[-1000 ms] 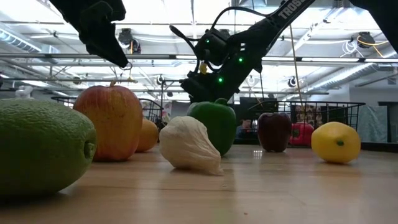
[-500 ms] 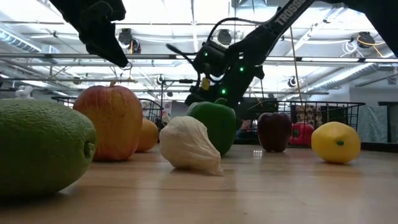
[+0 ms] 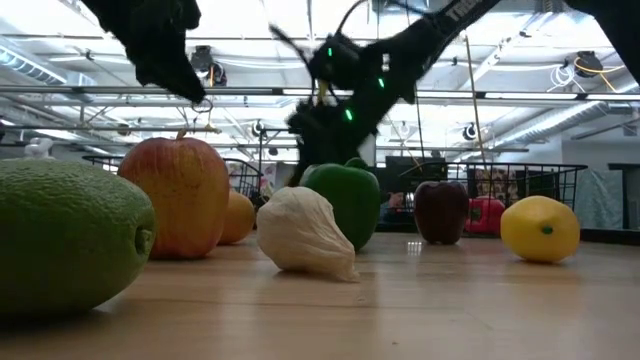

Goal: Sort produce into baskets
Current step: Put the top yellow lemon in the left basket

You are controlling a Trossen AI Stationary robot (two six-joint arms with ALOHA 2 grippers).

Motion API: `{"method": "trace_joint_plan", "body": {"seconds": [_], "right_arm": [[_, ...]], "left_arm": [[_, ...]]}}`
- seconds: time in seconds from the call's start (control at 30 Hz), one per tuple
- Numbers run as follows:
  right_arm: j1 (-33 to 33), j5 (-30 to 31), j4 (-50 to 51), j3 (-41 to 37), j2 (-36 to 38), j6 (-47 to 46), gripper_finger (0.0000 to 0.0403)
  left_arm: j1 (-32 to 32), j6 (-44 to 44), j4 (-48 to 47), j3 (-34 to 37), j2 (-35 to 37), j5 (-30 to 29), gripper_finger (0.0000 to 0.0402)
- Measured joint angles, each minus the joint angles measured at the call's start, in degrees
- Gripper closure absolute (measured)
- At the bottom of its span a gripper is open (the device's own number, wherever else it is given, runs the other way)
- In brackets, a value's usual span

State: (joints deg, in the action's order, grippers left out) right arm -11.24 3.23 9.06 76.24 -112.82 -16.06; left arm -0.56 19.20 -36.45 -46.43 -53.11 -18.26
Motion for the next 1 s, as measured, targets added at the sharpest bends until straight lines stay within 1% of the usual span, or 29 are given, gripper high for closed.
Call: {"method": "trace_joint_plan", "body": {"seconds": [0.13,0.2,0.23,0.3,0.43,0.53,0.87,1.0], "right_arm": [[-1.91,0.18,-1.20,6.60,0.90,4.35,0.0189],[-3.05,0.28,-1.68,9.94,0.73,6.31,0.0190],[-3.64,0.29,-3.44,11.66,0.20,6.93,0.0190],[-4.88,0.06,-6.78,14.58,-0.73,7.31,0.0188],[-6.88,-0.30,-13.13,18.96,-3.31,7.35,0.0185],[-7.77,-0.45,-16.32,22.16,-6.39,6.97,0.0185],[-8.05,-0.61,-15.16,33.76,-20.12,4.65,0.0184],[-8.05,-0.61,-13.09,36.39,-22.46,4.27,0.0184]], "left_arm": [[1.15,2.07,0.02,-1.58,2.82,0.34,0.0254],[2.65,2.56,0.19,-1.95,4.89,0.14,0.0254],[3.46,2.52,0.05,-1.95,5.95,-0.16,0.0254],[4.93,2.54,0.01,-1.95,7.74,-1.83,0.0254],[7.39,1.96,0.01,-1.95,10.48,-7.11,0.0254],[8.47,1.01,-0.01,-1.95,11.38,-9.06,0.0254],[8.96,-0.08,-0.02,-1.95,11.52,-9.30,0.0254],[8.96,-0.45,-0.15,-1.95,11.52,-8.95,0.0254]]}}
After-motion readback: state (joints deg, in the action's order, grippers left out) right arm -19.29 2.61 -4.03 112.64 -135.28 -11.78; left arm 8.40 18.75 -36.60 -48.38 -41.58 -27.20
